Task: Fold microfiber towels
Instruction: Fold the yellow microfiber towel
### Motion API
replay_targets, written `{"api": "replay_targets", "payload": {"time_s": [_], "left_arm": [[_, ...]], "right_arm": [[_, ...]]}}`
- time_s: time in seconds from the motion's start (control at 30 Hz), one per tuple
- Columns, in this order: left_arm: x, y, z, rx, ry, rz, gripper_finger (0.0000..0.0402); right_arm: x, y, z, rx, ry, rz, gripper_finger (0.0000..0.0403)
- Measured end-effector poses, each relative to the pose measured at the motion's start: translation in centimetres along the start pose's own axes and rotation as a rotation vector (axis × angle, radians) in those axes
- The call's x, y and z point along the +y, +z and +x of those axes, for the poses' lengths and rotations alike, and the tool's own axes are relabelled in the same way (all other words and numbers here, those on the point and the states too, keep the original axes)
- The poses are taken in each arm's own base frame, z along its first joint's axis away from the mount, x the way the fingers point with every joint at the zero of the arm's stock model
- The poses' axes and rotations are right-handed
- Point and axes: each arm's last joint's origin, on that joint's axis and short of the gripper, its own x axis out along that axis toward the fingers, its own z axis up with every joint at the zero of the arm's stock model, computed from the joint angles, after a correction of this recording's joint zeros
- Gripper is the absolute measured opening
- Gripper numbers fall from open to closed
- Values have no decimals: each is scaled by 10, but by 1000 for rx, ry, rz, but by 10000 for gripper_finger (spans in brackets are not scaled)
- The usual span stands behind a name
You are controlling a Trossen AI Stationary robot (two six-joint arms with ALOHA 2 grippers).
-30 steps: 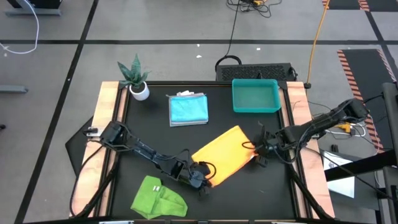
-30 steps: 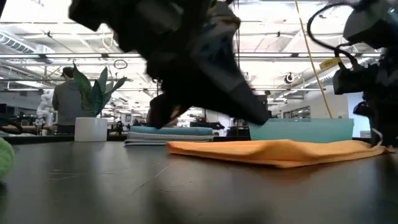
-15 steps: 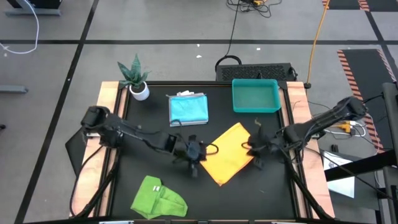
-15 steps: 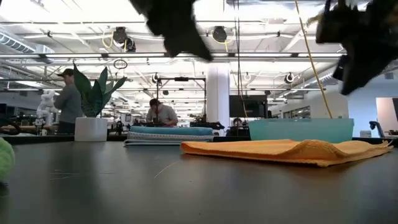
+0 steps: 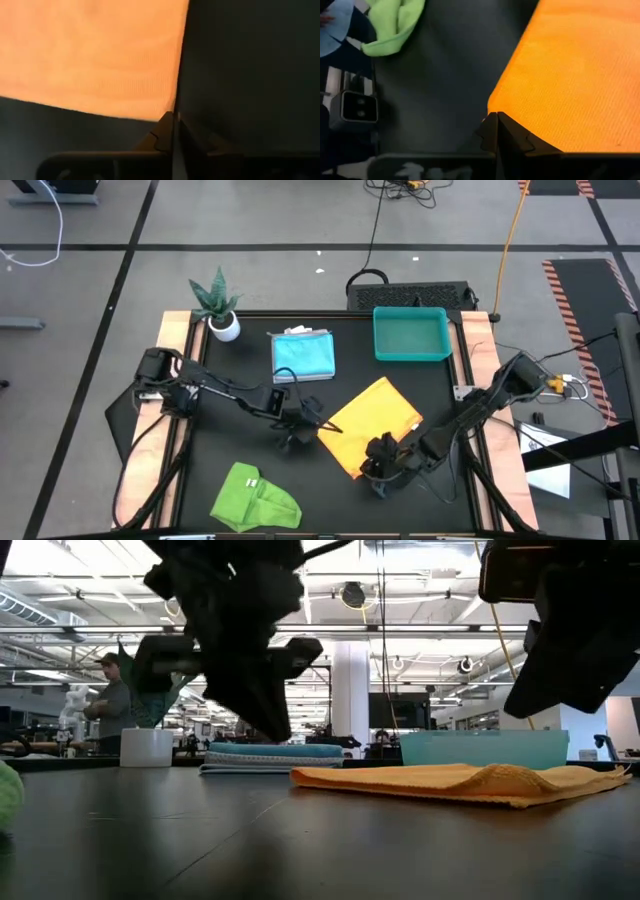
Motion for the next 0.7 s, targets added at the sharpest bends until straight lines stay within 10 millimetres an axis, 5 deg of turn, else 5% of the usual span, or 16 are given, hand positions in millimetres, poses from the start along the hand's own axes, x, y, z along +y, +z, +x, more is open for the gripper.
{"api": "replay_targets", "payload": {"time_s": [0.2, 0.43, 0.7], "left_arm": [[-2, -9, 15, 61, -7, 230, 82], [5, -3, 25, 15, 89, 276, 152], [1, -13, 40, 41, 0, 343, 168]], "right_arm": [[5, 1, 4, -31, 41, 85, 0], [7, 4, 3, -60, 53, 104, 0], [9, 5, 3, -66, 70, 120, 0]]}}
